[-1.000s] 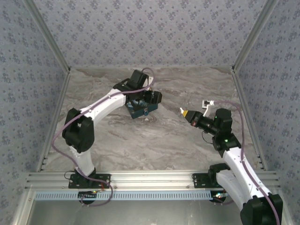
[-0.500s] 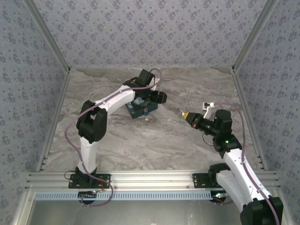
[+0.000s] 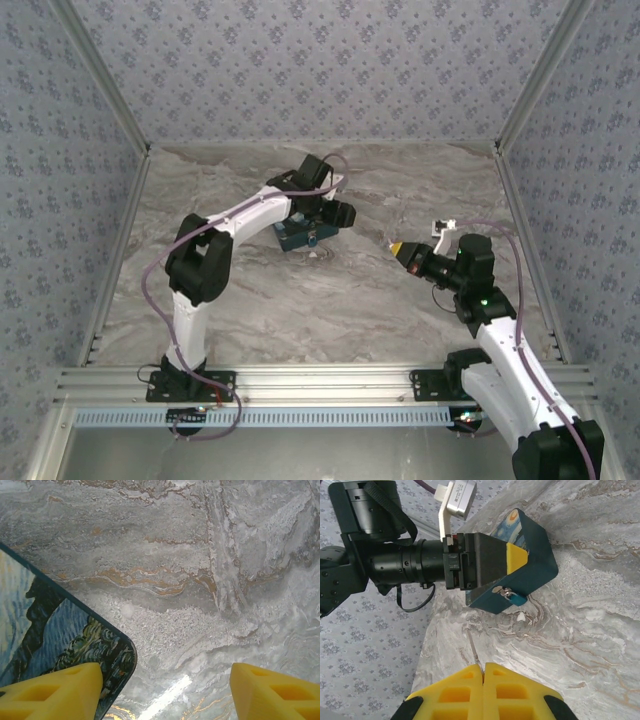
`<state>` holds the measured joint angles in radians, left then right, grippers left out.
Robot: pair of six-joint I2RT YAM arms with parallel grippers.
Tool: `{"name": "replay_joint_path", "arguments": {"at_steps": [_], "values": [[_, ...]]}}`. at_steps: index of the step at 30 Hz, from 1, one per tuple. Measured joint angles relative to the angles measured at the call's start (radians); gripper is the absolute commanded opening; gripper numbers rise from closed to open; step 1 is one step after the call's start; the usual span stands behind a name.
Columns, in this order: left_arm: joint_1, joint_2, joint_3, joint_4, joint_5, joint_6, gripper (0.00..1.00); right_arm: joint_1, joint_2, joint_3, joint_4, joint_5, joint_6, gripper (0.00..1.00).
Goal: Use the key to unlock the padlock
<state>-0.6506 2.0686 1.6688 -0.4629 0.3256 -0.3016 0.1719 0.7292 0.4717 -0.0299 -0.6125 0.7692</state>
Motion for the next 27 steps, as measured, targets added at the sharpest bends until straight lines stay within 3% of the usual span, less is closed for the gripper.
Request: {"name": "replay_joint_path", "arguments": {"at_steps": [14, 27], "values": [[-0.075, -0.118, -0.189, 0.105, 0.000, -0.058, 0.68, -0.040, -0.010, 0.028, -0.080, 0.000, -0.045, 0.00], [-0.171, -0.182, -0.278, 0.137, 0.001, -0.135, 0.68, -0.211, -0.067, 0.062, -0.203, -0.040, -0.062, 0.00]]}}
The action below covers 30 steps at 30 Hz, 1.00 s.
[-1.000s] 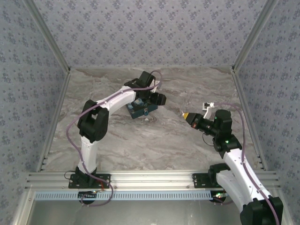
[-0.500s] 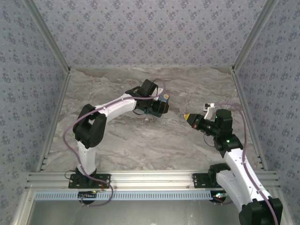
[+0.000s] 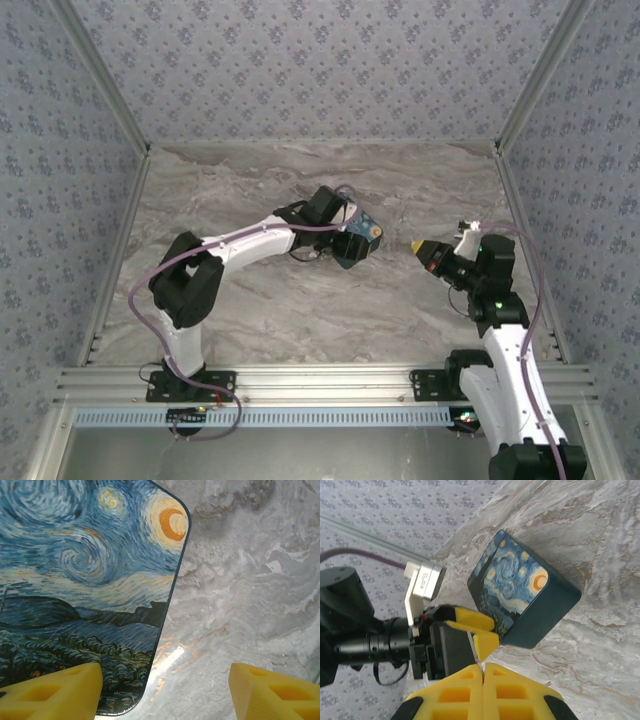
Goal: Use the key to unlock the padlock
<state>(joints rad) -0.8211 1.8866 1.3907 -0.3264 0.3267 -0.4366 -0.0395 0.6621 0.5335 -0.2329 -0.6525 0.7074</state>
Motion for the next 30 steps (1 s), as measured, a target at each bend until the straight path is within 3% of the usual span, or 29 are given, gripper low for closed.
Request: {"name": "replay_joint_path", "arguments": {"at_steps": [8, 21, 25, 30], "values": [[-0.051, 0.005, -0.002, 0.026, 0.028, -0.045, 0.68, -0.097, -0.002, 0.022, -0.069, -0.041, -0.024, 0.00], [-0.053, 0.055, 0.086, 0.039, 0.016, -0.045, 0.76, -0.103, -0.032, 0.025, -0.097, -0.063, -0.028, 0.00], [-0.052, -0.026, 0.032, 0.036, -0.048, -0.022, 0.78, -0.103, -0.056, 0.021, -0.097, -0.063, -0.024, 0.00], [-0.051, -0.233, -0.118, 0.052, -0.143, -0.006, 0.80, -0.061, -0.080, -0.013, -0.080, -0.059, -0.004, 0.00]]}}
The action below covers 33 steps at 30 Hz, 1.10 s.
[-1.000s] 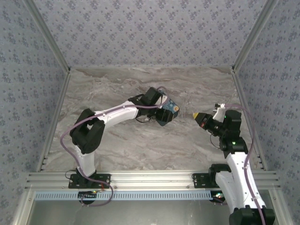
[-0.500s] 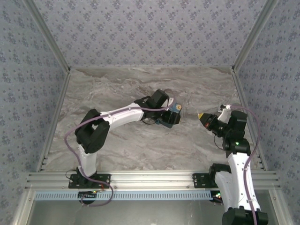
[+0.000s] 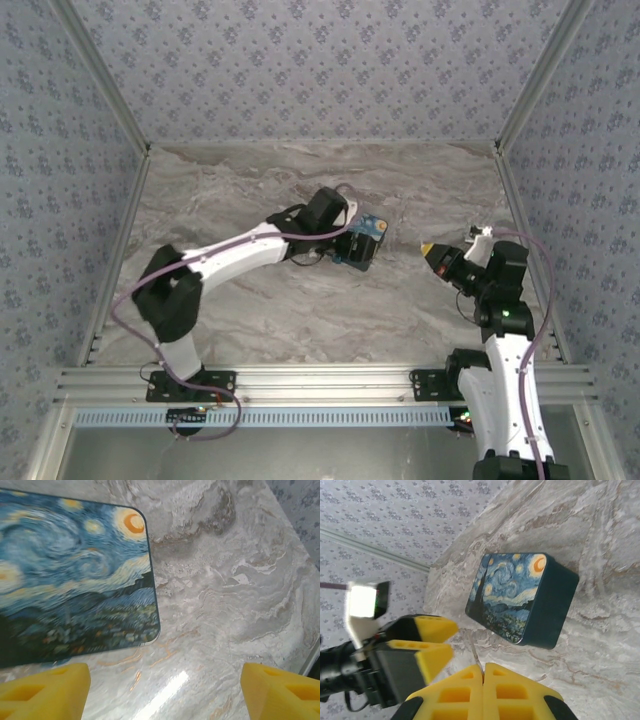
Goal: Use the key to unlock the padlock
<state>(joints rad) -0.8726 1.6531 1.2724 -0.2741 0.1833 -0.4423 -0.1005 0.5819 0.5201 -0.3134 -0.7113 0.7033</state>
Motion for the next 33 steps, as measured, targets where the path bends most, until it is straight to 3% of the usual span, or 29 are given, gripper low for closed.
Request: {"name": "replay_joint_path", "arguments": {"at_steps": [6, 12, 20, 33], "values": [[0.002, -0.181, -0.220, 0.103, -0.119, 0.000, 0.83, 0.129, -0.024, -0.042, 0.043, 0.046, 0.032, 0.00], [0.011, -0.241, -0.413, 0.205, -0.174, 0.000, 0.83, 0.239, -0.037, -0.087, 0.107, 0.097, 0.058, 0.00], [0.086, -0.241, -0.510, 0.312, -0.061, -0.004, 0.80, 0.339, -0.065, -0.111, 0.163, 0.167, 0.071, 0.00], [0.103, -0.130, -0.571, 0.541, 0.026, -0.004, 0.72, 0.413, -0.065, -0.156, 0.248, 0.250, 0.075, 0.00]]}}
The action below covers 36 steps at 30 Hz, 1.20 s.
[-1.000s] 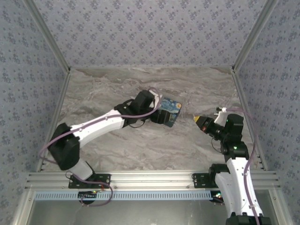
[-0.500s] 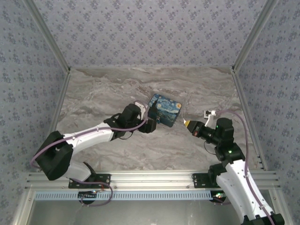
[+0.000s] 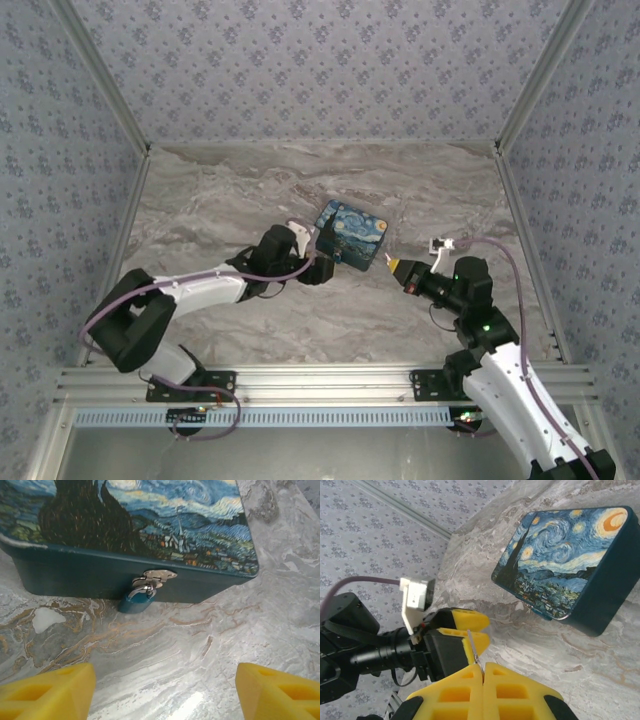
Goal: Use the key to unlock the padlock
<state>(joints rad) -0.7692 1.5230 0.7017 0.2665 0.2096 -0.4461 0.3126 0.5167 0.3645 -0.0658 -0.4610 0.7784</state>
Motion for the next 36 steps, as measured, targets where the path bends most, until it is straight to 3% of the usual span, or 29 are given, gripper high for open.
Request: {"name": "replay_joint_path", "arguments": {"at_steps": [10, 36], "values": [[0.000, 0.126, -0.004, 0.155, -0.005, 0.001, 0.67, 0.004, 0.000, -0.002, 0.035, 0.006, -0.010, 0.00], [-0.013, 0.343, 0.084, 0.300, -0.065, 0.008, 0.60, 0.007, 0.000, -0.002, 0.039, 0.005, -0.039, 0.00]]}}
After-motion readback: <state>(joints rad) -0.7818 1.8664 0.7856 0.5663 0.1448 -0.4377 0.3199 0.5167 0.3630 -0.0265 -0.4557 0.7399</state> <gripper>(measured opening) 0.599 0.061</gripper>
